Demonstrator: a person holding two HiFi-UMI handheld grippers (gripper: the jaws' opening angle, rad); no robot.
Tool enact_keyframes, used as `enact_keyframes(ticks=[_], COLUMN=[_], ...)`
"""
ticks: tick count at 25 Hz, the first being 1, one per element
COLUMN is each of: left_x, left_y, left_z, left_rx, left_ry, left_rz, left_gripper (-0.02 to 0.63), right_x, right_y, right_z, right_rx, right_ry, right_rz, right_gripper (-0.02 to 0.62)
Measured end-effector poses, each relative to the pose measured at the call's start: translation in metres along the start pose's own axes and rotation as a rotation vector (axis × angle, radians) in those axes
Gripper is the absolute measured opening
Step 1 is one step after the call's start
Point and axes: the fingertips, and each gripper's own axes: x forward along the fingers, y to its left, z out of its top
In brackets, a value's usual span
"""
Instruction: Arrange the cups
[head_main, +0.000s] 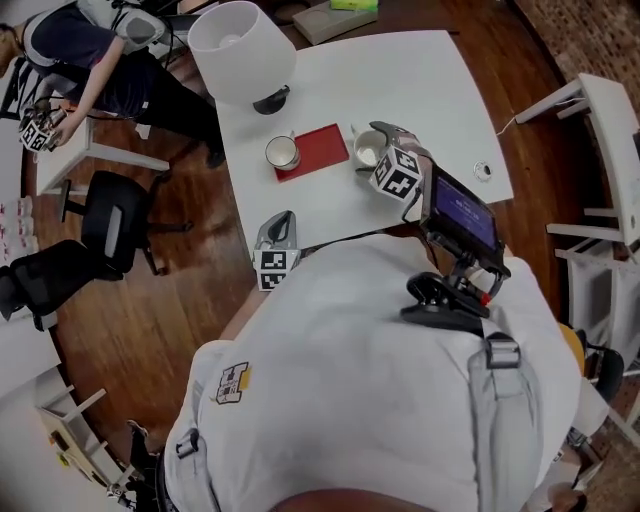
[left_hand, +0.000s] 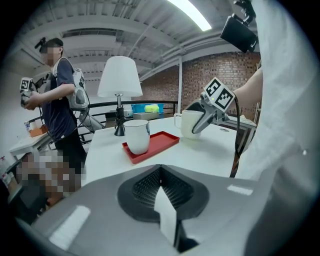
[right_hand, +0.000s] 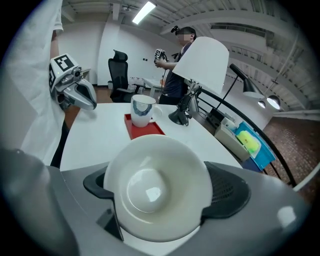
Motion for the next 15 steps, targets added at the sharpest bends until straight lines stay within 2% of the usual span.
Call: enact_keyframes(ticks=[8, 15], left_x=[-0.017, -0.042], left_y=[0.02, 0.033], left_z=[-0.01, -0.02], left_rx=[-0.045, -0.099], left_ry=[-0.001, -0.001], left_rz=[0.078, 0.17], left_gripper=[0.0, 0.0], right_x=[0.035, 0.064], right_y=[-0.008, 0.0], right_z=[0.071, 0.091], right_rx=[-0.064, -0.066], right_ry=[-0.082, -0.079], right_rz=[0.011, 0.024], right_gripper=[0.517, 0.517])
